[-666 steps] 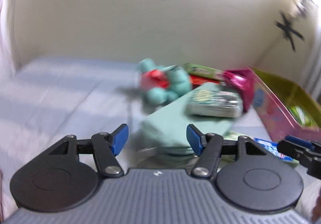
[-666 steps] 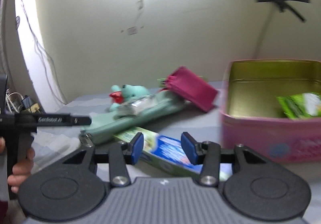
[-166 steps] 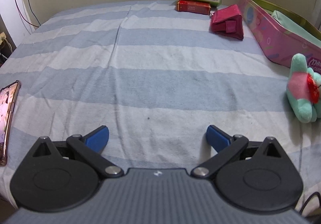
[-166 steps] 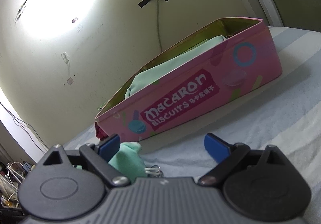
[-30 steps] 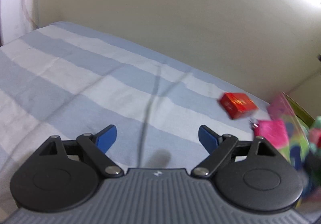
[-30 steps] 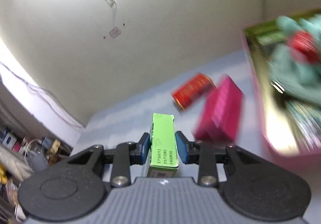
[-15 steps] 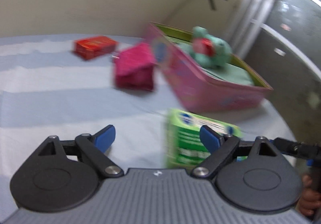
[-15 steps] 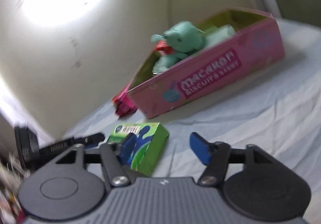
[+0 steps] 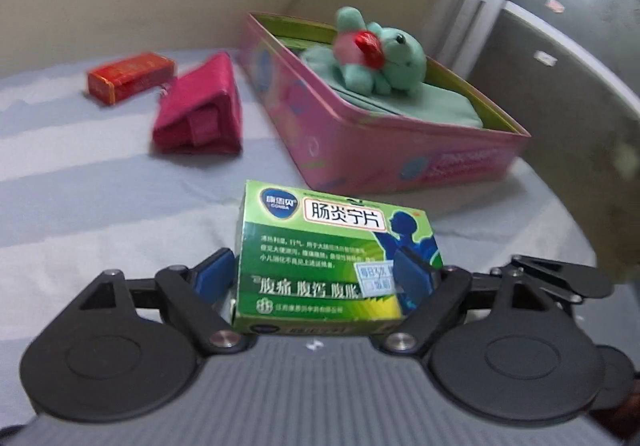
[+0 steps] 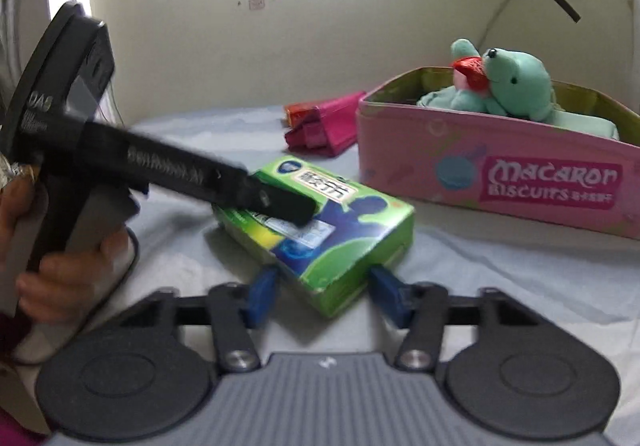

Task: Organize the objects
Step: 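Close the left gripper on the green box while the right gripper holds it, lower both into the tin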

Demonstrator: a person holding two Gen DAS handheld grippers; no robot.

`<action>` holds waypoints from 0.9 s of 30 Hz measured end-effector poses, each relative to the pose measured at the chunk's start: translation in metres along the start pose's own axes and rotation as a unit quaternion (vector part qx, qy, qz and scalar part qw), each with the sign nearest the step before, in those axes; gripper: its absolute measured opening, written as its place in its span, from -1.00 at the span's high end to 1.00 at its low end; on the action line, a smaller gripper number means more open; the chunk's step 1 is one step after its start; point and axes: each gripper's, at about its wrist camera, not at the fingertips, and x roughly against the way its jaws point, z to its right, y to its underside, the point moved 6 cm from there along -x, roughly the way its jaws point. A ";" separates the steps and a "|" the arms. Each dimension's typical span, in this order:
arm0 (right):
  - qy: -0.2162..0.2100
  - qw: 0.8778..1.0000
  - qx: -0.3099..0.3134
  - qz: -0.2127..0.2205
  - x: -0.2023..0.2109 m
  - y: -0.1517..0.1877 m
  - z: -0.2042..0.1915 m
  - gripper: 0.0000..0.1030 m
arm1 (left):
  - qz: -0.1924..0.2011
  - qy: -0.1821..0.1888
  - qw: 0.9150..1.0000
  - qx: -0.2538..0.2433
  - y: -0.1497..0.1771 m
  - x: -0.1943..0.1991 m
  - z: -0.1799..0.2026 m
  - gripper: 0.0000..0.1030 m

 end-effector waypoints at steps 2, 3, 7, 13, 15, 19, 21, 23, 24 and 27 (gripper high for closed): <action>-0.008 1.000 -0.011 0.015 0.008 -0.007 0.005 0.07 | 0.022 -0.005 1.000 -0.014 -0.014 0.011 0.012 -0.70; -0.011 0.999 -0.013 0.031 0.018 -0.014 0.009 0.07 | 0.042 -0.001 0.999 -0.025 -0.025 0.020 0.021 -0.70; -0.004 0.996 -0.008 0.094 0.058 -0.053 0.033 0.06 | 0.081 0.010 0.995 -0.061 -0.076 0.030 0.054 -0.72; 0.011 0.998 -0.060 0.034 0.042 -0.092 0.108 0.06 | -0.016 -0.001 0.999 -0.043 -0.129 -0.057 0.076 -0.76; 0.008 0.996 -0.085 0.005 0.027 -0.100 0.133 0.07 | -0.040 -0.001 0.999 -0.032 -0.144 -0.086 0.077 -0.77; 0.005 0.994 -0.111 -0.020 0.002 -0.120 0.170 0.07 | -0.049 -0.012 0.999 -0.013 -0.172 -0.131 0.074 -0.81; 0.026 0.993 -0.112 -0.008 -0.008 -0.132 0.182 0.08 | -0.039 -0.026 0.999 -0.013 -0.181 -0.148 0.072 -0.81; 0.058 0.993 -0.101 0.011 -0.014 -0.142 0.192 0.06 | -0.033 -0.046 0.998 -0.016 -0.185 -0.165 0.070 -0.87; 0.064 0.992 -0.105 0.015 -0.016 -0.145 0.197 0.05 | -0.028 -0.047 0.998 -0.017 -0.186 -0.171 0.069 -0.88; 0.062 0.989 -0.135 0.024 -0.017 -0.145 0.208 0.05 | -0.024 -0.046 0.999 0.001 -0.187 -0.174 0.064 -0.91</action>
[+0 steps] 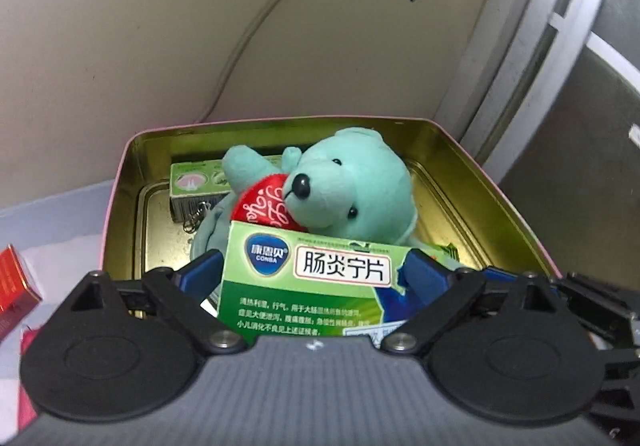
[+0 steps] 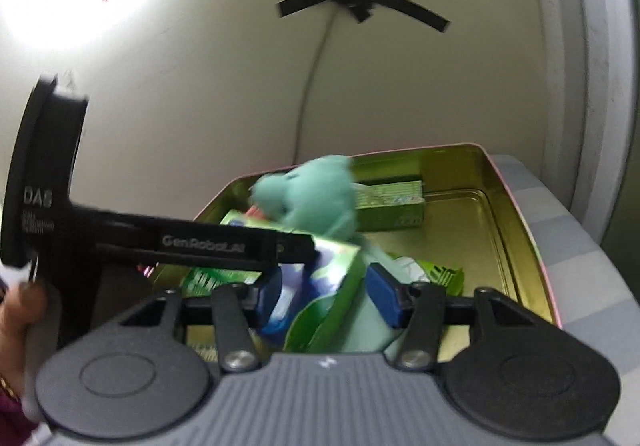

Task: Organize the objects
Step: 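Close the left gripper on the green box while the right gripper holds it, lower both into the tin, then grasp the red box with the right gripper and lift it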

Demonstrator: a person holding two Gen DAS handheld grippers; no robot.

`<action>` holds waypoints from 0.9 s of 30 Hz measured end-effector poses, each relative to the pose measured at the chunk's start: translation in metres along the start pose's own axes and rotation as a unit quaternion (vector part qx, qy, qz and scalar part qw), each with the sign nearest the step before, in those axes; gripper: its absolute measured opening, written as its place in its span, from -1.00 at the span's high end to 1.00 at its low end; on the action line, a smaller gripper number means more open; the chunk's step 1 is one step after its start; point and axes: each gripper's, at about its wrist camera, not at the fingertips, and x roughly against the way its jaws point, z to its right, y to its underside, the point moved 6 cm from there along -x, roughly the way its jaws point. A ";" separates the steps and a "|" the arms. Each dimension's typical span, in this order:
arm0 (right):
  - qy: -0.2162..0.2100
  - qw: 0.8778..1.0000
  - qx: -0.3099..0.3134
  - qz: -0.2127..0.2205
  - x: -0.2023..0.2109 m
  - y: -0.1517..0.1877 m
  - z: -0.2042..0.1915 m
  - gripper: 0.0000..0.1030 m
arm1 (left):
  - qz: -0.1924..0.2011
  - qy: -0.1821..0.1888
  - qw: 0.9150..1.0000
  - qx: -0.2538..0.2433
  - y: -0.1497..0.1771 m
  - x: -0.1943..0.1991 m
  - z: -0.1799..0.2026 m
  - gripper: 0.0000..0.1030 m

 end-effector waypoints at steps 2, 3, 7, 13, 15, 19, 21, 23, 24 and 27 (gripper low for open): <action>-0.011 1.000 -0.014 0.006 0.007 0.003 0.005 0.02 | -0.001 0.002 1.000 -0.007 0.004 0.008 -0.001 -0.90; -0.014 1.000 -0.020 0.009 0.011 0.004 0.006 0.02 | 0.003 0.003 1.000 -0.013 0.007 0.015 -0.001 -0.90; -0.017 0.999 -0.033 0.022 0.027 0.012 0.001 0.02 | 0.023 0.010 1.000 -0.015 0.023 0.048 -0.003 -0.90; -0.027 0.998 -0.039 0.039 0.053 0.031 -0.025 -0.01 | 0.056 -0.002 0.998 -0.034 0.059 0.097 -0.005 -0.90; -0.033 0.998 -0.038 0.043 0.061 0.039 -0.036 -0.02 | 0.066 -0.005 0.997 -0.035 0.069 0.111 -0.011 -0.90; -0.051 0.998 -0.017 0.044 0.073 0.050 -0.066 -0.04 | 0.088 -0.018 0.996 -0.024 0.102 0.142 -0.042 -0.90; -0.062 0.997 -0.001 0.041 0.076 0.054 -0.083 -0.06 | 0.095 -0.045 0.994 -0.011 0.119 0.155 -0.070 -0.90; -0.074 0.997 0.019 0.031 0.073 0.057 -0.105 -0.06 | 0.094 -0.080 0.992 0.008 0.132 0.161 -0.102 -0.90; -0.081 0.996 0.030 0.025 0.069 0.058 -0.116 -0.06 | 0.088 -0.107 0.990 0.019 0.139 0.163 -0.122 -0.90; -0.103 0.993 0.062 0.002 0.051 0.062 -0.156 -0.06 | 0.081 -0.196 0.976 0.051 0.153 0.165 -0.178 -0.90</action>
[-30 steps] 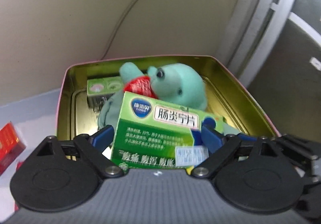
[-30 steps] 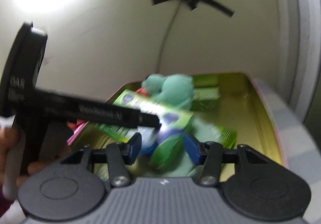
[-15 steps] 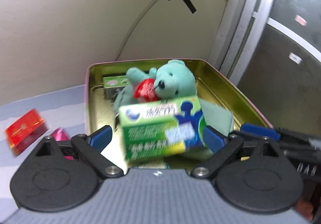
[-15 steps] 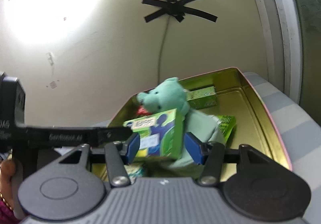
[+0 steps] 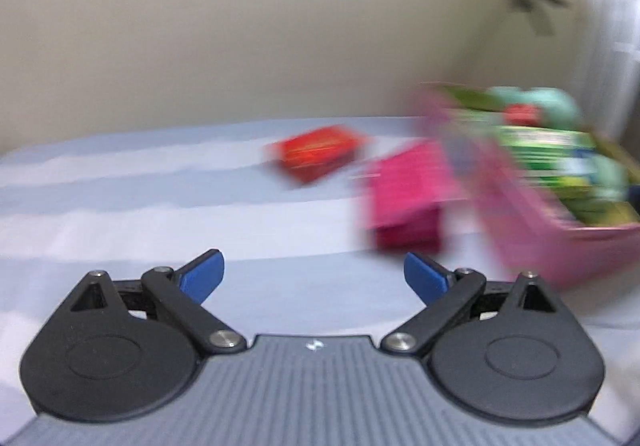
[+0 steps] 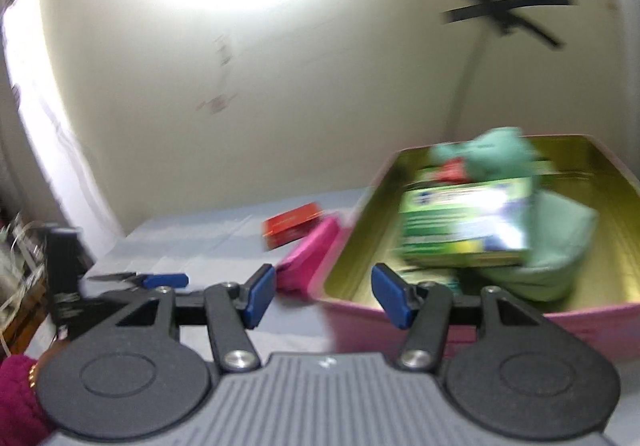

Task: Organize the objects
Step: 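Grasp the red box with the right gripper and lift it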

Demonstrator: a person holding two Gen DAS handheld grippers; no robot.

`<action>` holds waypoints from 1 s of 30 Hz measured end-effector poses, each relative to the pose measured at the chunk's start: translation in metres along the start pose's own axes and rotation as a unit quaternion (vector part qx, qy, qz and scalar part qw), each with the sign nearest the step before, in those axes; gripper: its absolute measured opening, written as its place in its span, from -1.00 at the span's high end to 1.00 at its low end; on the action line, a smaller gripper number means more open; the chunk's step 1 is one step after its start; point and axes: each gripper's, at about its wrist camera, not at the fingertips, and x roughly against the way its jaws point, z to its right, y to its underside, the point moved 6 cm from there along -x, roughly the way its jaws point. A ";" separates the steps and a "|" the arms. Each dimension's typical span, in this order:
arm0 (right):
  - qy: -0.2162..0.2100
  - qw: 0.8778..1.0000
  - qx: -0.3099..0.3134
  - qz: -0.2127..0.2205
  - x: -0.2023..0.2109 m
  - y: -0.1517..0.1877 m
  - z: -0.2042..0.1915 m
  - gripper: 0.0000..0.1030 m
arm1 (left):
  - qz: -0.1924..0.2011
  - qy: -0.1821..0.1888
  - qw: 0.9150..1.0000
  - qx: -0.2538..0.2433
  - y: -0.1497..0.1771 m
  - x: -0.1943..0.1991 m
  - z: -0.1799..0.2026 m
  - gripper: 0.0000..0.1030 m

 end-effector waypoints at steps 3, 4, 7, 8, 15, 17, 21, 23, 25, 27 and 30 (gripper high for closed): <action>-0.024 0.999 0.024 -0.025 -0.035 0.000 -0.038 -0.07 | 0.003 -0.058 0.998 0.033 0.004 -0.011 -0.046 -0.90; -0.032 0.998 0.032 -0.033 -0.048 -0.002 -0.051 -0.13 | 0.003 -0.072 0.996 0.046 0.006 -0.015 -0.057 -0.90; -0.044 0.997 0.041 -0.051 -0.098 -0.017 -0.081 -0.35 | -0.006 -0.086 0.993 0.084 0.011 -0.024 -0.081 -0.90; -0.035 0.997 0.047 -0.056 -0.118 -0.025 -0.088 -0.35 | -0.014 -0.077 0.992 0.100 0.012 -0.027 -0.086 -0.90; 0.082 0.991 -0.034 -0.103 -0.261 -0.073 -0.058 -0.57 | -0.015 -0.092 0.990 0.109 0.009 -0.028 -0.096 -0.91; 0.123 0.985 -0.036 -0.116 -0.286 -0.071 -0.045 -0.57 | -0.017 -0.094 0.988 0.123 0.010 -0.025 -0.106 -0.91; 0.111 0.975 -0.069 -0.180 -0.307 -0.058 -0.041 -0.43 | -0.021 -0.088 0.979 0.183 0.011 -0.019 -0.129 -0.91; 0.085 0.975 -0.054 -0.199 -0.301 -0.048 -0.057 -0.39 | -0.018 -0.087 0.975 0.204 0.012 -0.016 -0.137 -0.91; 0.073 0.976 -0.024 -0.203 -0.288 -0.036 -0.075 -0.39 | -0.014 -0.098 0.973 0.210 0.011 -0.014 -0.142 -0.91; 0.050 0.977 -0.001 -0.206 -0.269 -0.018 -0.093 -0.40 | -0.010 -0.108 0.970 0.217 0.012 -0.012 -0.148 -0.91; 0.030 0.978 0.038 -0.201 -0.228 0.013 -0.113 -0.41 | -0.007 -0.109 0.968 0.225 0.015 -0.009 -0.152 -0.91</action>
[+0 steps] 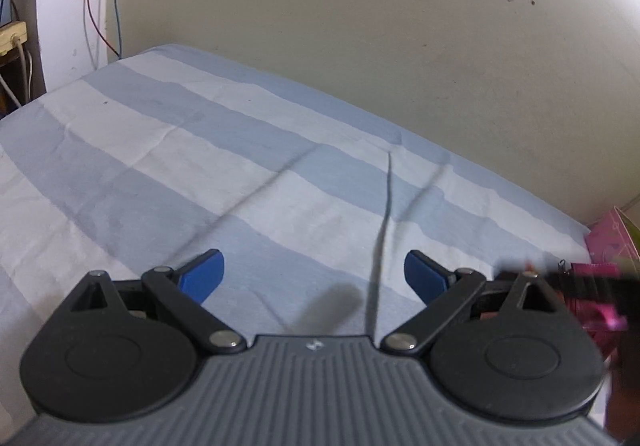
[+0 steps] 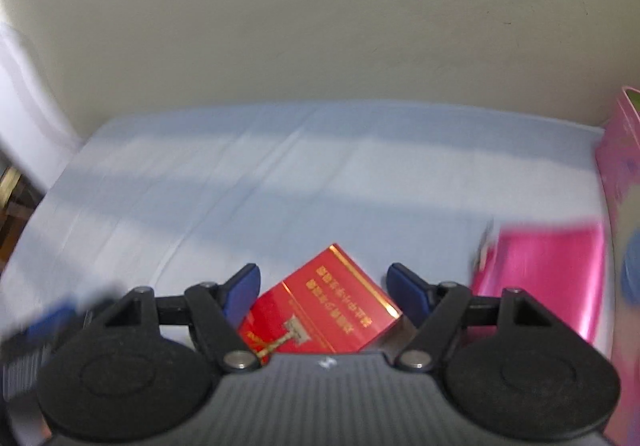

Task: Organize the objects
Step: 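Grasp the red box with the right gripper and lift it, then carry the red box with both grippers into the tin and release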

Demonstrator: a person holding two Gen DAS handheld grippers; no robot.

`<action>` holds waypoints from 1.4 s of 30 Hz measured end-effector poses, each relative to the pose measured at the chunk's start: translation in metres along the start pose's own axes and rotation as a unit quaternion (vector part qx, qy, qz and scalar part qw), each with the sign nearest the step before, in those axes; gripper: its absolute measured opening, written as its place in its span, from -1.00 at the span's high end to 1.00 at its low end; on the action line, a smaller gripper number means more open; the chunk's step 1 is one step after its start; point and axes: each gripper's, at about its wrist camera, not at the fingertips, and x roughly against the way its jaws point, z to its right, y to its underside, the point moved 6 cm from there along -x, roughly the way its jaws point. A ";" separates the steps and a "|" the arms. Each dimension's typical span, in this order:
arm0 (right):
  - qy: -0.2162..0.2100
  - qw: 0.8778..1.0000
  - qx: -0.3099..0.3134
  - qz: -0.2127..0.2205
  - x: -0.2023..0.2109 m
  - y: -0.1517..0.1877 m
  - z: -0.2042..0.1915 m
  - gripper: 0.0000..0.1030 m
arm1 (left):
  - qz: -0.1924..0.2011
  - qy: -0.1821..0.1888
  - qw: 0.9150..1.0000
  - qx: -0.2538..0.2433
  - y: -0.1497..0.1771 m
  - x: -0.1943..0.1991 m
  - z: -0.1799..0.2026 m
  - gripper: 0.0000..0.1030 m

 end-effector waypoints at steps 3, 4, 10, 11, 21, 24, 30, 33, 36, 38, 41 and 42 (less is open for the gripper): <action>0.003 0.999 0.039 0.015 0.037 0.053 -0.007 -0.42 | 0.006 -0.004 1.000 -0.020 0.004 0.002 0.006 -0.91; -0.003 0.999 0.034 0.017 0.050 0.071 -0.003 -0.43 | 0.008 -0.001 0.999 -0.031 0.006 0.004 0.010 -0.91; 0.011 0.995 -0.036 0.092 0.143 0.172 0.045 -0.48 | 0.028 0.062 0.989 -0.131 0.029 0.030 0.055 -0.91; 0.009 0.992 -0.062 0.113 0.159 0.184 0.057 -0.51 | 0.026 0.077 0.985 -0.149 0.036 0.037 0.063 -0.91; -0.032 0.985 -0.064 0.158 0.226 0.268 0.080 -0.59 | -0.036 0.240 0.944 -0.224 0.117 0.127 0.105 -0.91; -0.009 0.989 -0.008 0.147 0.211 0.264 0.060 -0.59 | -0.056 0.263 0.934 -0.234 0.127 0.132 0.117 -0.88; 0.008 0.989 0.063 0.135 0.179 0.247 0.033 -0.68 | -0.114 0.290 0.919 -0.240 0.151 0.121 0.129 -0.62; 0.004 0.989 0.069 0.130 0.166 0.238 0.030 -0.66 | -0.102 0.292 0.914 -0.262 0.161 0.129 0.137 -0.57; 0.010 0.986 0.086 0.146 0.162 0.231 0.025 -0.22 | -0.122 0.324 0.897 -0.274 0.169 0.134 0.152 -0.24; 0.003 0.986 0.067 0.152 0.162 0.228 0.031 -0.09 | -0.108 0.308 0.897 -0.298 0.170 0.139 0.164 -0.23; 0.003 0.982 0.045 0.185 0.178 0.221 0.046 -0.08 | -0.080 0.322 0.887 -0.320 0.160 0.155 0.188 -0.23; 0.010 0.978 0.044 0.202 0.189 0.219 0.050 -0.08 | -0.071 0.331 0.883 -0.325 0.154 0.161 0.197 -0.24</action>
